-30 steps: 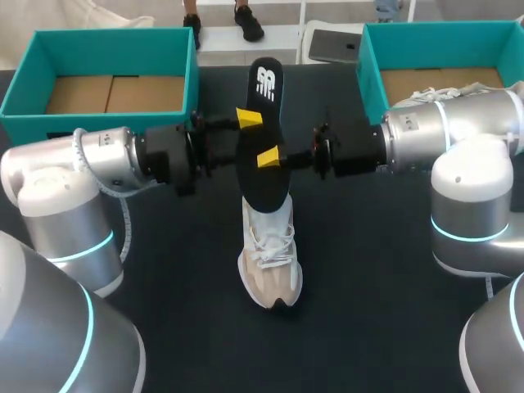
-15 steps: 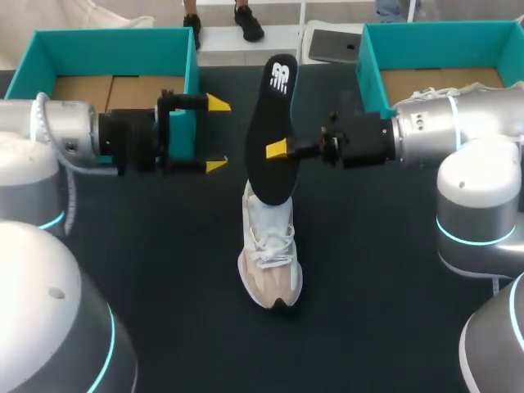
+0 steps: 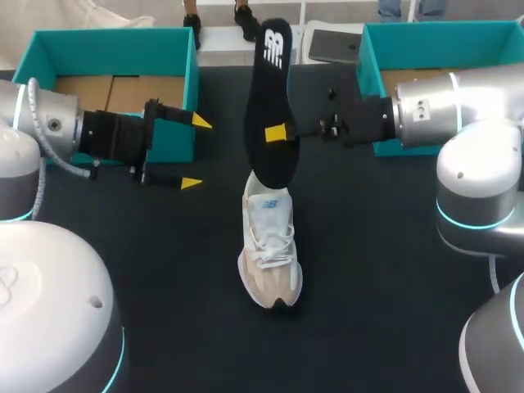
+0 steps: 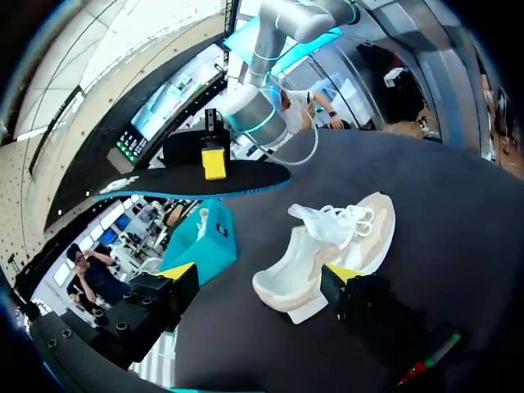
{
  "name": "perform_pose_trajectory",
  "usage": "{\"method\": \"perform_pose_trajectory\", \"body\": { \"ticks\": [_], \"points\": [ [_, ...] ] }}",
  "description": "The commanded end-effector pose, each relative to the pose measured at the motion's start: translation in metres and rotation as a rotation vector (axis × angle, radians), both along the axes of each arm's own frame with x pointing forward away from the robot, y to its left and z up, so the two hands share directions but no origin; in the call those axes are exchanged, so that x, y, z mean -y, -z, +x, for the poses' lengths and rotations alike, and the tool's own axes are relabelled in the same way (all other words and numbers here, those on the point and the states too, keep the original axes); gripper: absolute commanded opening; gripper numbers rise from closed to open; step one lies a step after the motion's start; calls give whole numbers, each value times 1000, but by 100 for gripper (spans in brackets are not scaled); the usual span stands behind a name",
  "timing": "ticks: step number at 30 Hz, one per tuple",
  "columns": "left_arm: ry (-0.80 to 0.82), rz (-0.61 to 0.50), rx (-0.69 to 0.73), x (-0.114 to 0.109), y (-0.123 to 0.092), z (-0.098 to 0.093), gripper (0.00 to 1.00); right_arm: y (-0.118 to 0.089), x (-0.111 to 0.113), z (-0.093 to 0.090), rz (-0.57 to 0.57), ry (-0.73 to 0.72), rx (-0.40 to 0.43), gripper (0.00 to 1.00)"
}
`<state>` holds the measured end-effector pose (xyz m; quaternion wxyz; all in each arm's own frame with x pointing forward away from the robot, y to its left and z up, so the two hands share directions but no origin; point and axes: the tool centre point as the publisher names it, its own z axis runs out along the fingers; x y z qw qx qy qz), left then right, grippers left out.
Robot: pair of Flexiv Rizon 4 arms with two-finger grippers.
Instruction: Take the shoe out of the shoebox, open the shoe tongue, remove and reinsert the insole, then place the shoe into the shoebox
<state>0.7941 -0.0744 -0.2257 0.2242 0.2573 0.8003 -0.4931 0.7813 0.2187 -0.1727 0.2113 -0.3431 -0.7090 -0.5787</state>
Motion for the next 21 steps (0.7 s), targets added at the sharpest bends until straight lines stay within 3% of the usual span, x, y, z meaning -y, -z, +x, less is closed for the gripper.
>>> {"method": "perform_pose_trajectory", "body": {
  "ticks": [1,19,21],
  "points": [
    [32,40,-20,2,-3,1,100,1,-6,4,17,1,88,0],
    [42,47,-37,3,1,1,100,1,-6,4,17,1,88,0],
    [44,53,-54,5,8,-1,100,9,1,12,5,-19,159,0]
  ]
}}
